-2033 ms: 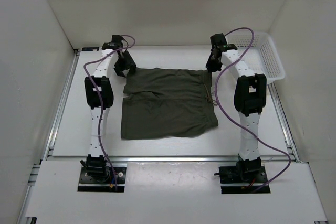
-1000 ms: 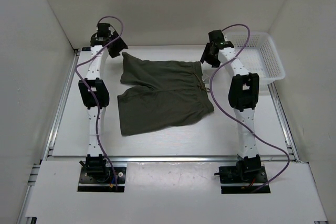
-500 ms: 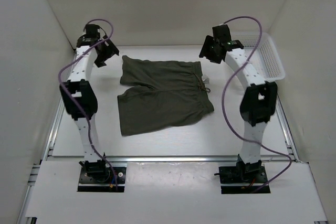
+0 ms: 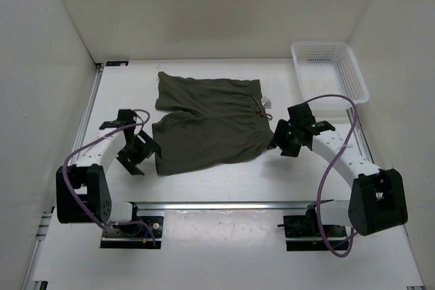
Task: Fold and stack the shorts
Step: Fold the shorts
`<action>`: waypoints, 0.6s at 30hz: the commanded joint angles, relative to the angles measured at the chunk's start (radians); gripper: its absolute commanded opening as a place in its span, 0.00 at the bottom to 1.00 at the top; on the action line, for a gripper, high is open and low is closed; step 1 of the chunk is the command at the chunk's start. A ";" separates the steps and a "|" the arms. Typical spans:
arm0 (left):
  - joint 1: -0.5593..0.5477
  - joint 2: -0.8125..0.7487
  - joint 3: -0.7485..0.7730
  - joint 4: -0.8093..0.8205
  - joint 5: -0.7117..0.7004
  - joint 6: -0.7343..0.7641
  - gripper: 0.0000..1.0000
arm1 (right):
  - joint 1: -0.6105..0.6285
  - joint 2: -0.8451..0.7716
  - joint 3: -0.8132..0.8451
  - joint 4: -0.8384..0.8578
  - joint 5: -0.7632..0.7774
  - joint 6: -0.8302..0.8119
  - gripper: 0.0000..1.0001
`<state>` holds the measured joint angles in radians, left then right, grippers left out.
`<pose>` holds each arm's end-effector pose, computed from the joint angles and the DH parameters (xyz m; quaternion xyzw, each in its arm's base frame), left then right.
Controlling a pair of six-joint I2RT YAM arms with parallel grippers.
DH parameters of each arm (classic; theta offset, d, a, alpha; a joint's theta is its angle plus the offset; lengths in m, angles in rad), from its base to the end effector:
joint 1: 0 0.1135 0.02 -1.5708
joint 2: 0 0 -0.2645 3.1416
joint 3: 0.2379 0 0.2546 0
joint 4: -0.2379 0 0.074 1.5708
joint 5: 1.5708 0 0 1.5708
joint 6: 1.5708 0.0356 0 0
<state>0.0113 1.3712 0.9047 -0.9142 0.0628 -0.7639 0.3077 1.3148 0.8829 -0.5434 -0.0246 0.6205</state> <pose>0.2362 0.0004 0.2075 -0.3733 0.9223 -0.0639 0.0767 0.2516 0.0809 0.2296 0.1453 0.9448 0.1418 0.2571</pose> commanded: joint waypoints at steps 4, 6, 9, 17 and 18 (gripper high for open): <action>-0.045 -0.098 -0.181 0.077 0.100 -0.058 0.96 | -0.010 -0.077 -0.114 0.031 -0.099 0.080 0.61; -0.066 -0.061 -0.190 0.115 0.109 -0.067 0.95 | -0.010 -0.053 -0.124 0.062 -0.113 0.090 0.61; -0.092 -0.008 -0.190 0.139 0.109 -0.068 0.86 | -0.033 -0.003 -0.124 0.106 -0.139 0.102 0.61; -0.112 0.058 -0.181 0.149 0.057 -0.068 0.10 | -0.062 0.130 -0.119 0.233 -0.181 0.124 0.57; -0.112 0.068 -0.181 0.149 0.057 -0.068 0.10 | -0.062 0.155 -0.110 0.246 -0.181 0.124 0.57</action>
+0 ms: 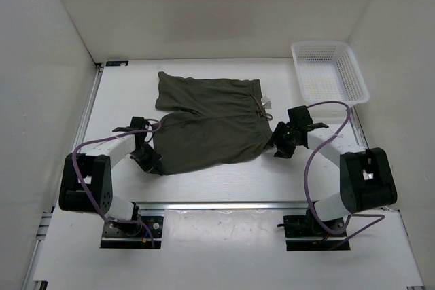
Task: Fold and stack the shorts
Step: Fold the shorts
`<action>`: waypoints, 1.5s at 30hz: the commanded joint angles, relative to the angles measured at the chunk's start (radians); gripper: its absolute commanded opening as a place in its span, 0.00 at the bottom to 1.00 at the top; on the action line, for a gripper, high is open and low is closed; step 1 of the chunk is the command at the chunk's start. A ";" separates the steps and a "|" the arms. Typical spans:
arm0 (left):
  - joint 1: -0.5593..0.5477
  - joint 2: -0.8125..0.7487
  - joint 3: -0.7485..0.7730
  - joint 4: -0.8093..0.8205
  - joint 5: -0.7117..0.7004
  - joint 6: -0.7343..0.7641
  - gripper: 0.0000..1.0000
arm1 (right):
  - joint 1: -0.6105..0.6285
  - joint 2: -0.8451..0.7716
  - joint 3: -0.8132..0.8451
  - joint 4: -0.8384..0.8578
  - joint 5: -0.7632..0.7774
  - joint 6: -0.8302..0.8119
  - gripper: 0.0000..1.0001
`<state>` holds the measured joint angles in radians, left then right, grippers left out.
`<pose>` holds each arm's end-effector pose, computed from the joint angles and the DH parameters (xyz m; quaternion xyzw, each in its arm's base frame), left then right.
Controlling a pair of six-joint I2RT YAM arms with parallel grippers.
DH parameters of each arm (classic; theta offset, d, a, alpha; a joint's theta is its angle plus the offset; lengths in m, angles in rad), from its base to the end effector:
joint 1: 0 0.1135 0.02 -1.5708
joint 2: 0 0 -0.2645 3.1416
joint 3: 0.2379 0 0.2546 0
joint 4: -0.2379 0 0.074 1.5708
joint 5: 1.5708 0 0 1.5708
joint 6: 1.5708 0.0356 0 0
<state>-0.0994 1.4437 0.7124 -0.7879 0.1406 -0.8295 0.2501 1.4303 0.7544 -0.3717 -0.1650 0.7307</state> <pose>0.2148 -0.0264 0.1462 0.3543 -0.9321 0.0743 0.0084 0.2583 0.0720 0.1729 0.2084 0.9401 0.1916 0.1899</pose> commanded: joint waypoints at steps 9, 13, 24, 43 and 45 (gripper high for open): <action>-0.002 -0.023 0.065 0.022 0.000 0.007 0.10 | -0.005 0.176 0.088 0.159 -0.050 0.062 0.37; -0.002 -0.066 0.087 0.010 -0.002 0.017 0.10 | -0.005 0.165 0.088 0.139 0.011 0.052 0.00; -0.002 -0.303 0.058 -0.137 -0.004 -0.016 0.10 | -0.005 -0.144 -0.067 -0.040 0.091 -0.016 0.00; -0.031 -0.215 0.609 -0.332 -0.161 0.050 0.10 | -0.005 -0.487 0.196 -0.501 0.312 -0.033 0.00; -0.031 -0.097 0.735 -0.306 -0.170 0.072 0.10 | -0.005 -0.385 0.258 -0.451 0.337 -0.048 0.00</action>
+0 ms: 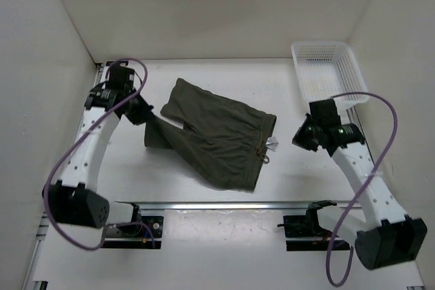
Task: Fold and stack the shorts
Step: Fold the shorts
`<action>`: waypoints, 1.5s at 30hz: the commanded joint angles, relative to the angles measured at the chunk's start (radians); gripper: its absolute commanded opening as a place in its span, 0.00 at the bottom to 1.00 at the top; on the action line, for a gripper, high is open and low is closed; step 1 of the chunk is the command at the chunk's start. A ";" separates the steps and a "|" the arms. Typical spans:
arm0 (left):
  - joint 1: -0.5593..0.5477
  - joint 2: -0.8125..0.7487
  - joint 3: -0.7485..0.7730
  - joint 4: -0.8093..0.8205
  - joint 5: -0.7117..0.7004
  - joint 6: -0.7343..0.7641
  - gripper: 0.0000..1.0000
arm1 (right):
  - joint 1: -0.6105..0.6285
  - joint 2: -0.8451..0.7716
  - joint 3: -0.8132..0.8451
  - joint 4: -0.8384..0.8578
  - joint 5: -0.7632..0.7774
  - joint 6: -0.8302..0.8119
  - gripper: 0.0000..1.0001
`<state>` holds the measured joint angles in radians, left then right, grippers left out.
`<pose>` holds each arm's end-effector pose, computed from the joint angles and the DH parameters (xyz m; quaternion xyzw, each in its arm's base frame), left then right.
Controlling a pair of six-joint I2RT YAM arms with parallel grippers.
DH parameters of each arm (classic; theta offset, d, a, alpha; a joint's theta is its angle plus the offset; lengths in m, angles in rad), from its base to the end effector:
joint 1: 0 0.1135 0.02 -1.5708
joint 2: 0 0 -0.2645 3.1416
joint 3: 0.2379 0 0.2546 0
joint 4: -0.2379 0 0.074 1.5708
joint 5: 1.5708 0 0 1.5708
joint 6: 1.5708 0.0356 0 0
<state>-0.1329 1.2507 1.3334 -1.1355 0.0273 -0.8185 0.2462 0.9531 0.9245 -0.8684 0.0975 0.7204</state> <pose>0.2305 -0.0318 0.3496 -0.3216 0.9115 -0.1290 0.2216 0.1794 0.0415 0.2965 0.2371 0.9125 0.1127 0.3137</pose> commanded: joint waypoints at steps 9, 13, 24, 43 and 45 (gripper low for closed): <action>-0.007 0.219 0.095 0.085 -0.012 0.071 0.10 | 0.169 0.268 0.031 0.216 -0.218 -0.094 0.36; -0.007 0.196 0.041 0.085 -0.021 0.071 0.10 | 0.347 0.348 -0.027 0.216 -0.257 -0.095 0.68; -0.007 0.131 -0.003 0.085 -0.041 0.071 0.10 | 0.484 0.518 -0.122 0.362 -0.429 -0.093 0.69; -0.060 0.026 -0.167 0.097 0.005 0.024 0.10 | 0.220 0.382 -0.207 0.111 -0.053 -0.064 0.00; -0.132 0.026 -0.201 0.129 0.045 -0.008 0.10 | 0.196 0.381 -0.181 0.111 -0.027 -0.039 0.04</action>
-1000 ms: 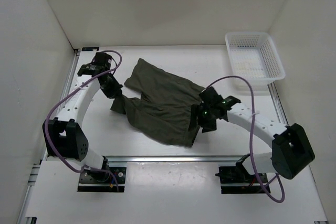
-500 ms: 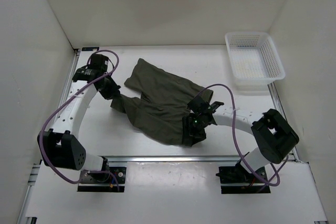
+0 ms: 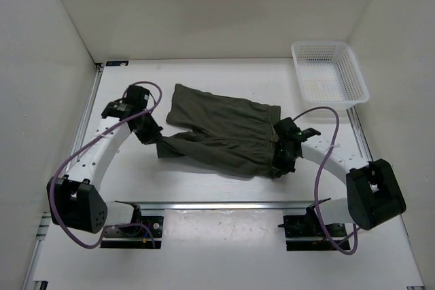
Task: Fold and stack the shorts
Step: Fold the shorts
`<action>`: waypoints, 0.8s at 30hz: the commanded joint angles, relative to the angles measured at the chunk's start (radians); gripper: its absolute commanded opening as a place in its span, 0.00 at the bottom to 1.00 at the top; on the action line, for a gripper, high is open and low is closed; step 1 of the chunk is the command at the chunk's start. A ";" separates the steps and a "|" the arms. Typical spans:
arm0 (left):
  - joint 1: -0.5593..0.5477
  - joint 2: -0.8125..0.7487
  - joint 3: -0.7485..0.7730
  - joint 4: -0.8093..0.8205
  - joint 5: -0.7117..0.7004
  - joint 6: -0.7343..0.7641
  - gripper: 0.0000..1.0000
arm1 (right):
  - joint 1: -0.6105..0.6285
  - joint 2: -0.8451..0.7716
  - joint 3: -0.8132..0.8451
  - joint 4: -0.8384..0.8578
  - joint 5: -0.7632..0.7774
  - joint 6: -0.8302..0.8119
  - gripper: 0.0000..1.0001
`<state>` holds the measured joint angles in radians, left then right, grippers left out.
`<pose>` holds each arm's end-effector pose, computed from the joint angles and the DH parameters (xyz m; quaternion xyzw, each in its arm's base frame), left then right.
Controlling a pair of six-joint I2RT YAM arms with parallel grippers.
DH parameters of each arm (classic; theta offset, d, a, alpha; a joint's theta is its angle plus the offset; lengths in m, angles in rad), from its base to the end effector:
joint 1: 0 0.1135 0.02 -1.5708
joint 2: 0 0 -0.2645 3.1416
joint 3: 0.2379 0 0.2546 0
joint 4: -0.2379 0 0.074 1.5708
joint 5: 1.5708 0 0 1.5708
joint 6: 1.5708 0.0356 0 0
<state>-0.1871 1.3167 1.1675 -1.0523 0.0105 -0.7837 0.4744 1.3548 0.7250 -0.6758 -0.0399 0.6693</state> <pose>0.2423 -0.0463 0.2899 -0.2880 0.9399 -0.0902 0.1600 0.2016 0.1051 0.1689 0.0938 0.9866 0.0882 0.1005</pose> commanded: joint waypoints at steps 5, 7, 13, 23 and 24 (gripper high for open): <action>-0.247 0.009 -0.055 0.080 0.057 -0.141 0.10 | -0.054 0.078 0.128 -0.064 0.110 0.024 0.59; -0.273 0.036 -0.026 0.080 0.048 -0.141 0.10 | -0.054 0.089 0.137 -0.064 0.110 0.033 0.67; -0.307 0.078 0.006 0.080 0.029 -0.150 0.10 | -0.054 -0.147 0.033 -0.096 0.075 0.179 0.66; -0.316 0.096 0.024 0.089 0.011 -0.141 0.10 | -0.054 -0.379 -0.151 -0.041 -0.031 0.403 0.59; -0.316 0.096 0.024 0.089 0.011 -0.141 0.10 | -0.054 -0.370 -0.171 -0.027 -0.031 0.421 0.58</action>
<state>-0.4980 1.4216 1.1553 -0.9829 0.0414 -0.9249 0.4210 0.9611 0.5831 -0.7383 -0.0338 1.0138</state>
